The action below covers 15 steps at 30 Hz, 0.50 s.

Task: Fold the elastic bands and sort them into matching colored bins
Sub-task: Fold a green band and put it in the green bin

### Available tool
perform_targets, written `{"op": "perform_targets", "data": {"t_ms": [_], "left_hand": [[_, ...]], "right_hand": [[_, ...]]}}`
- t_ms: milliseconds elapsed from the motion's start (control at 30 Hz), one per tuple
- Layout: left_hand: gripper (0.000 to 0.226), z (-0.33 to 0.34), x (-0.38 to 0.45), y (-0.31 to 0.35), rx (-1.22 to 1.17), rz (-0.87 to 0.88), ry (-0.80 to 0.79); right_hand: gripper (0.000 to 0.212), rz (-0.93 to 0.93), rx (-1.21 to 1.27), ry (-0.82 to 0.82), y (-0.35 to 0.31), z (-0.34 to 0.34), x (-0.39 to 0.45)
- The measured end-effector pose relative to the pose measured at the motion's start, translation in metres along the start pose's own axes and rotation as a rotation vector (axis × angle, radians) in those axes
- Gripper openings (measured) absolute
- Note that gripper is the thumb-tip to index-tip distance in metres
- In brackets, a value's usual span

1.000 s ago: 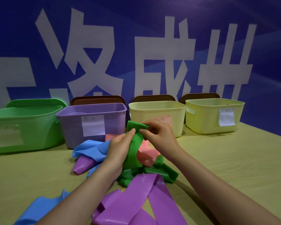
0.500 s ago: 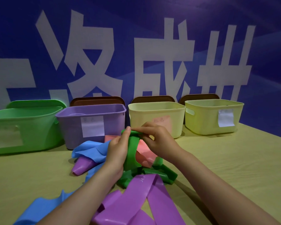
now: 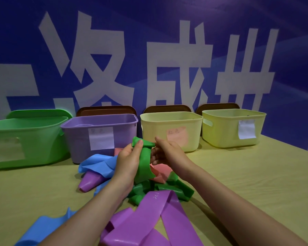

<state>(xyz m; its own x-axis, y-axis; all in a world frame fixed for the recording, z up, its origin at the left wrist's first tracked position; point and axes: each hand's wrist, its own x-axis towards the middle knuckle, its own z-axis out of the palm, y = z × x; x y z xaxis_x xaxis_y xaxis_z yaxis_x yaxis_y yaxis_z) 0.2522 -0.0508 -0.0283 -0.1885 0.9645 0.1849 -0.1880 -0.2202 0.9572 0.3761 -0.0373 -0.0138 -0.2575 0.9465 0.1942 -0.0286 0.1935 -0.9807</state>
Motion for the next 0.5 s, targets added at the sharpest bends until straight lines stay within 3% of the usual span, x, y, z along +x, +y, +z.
{"op": "perform_targets", "data": {"t_ms": [300, 500], "left_hand": [[0.019, 0.0005, -0.003, -0.0014, 0.207, 0.107, -0.033], [0.022, -0.0019, -0.0052, 0.0053, 0.086, 0.034, -0.01]], "right_hand": [[0.007, 0.001, 0.073, 0.03, 0.0017, -0.0066, 0.0054], [0.012, -0.048, 0.074, 0.028, 0.0024, -0.0033, 0.0083]]}}
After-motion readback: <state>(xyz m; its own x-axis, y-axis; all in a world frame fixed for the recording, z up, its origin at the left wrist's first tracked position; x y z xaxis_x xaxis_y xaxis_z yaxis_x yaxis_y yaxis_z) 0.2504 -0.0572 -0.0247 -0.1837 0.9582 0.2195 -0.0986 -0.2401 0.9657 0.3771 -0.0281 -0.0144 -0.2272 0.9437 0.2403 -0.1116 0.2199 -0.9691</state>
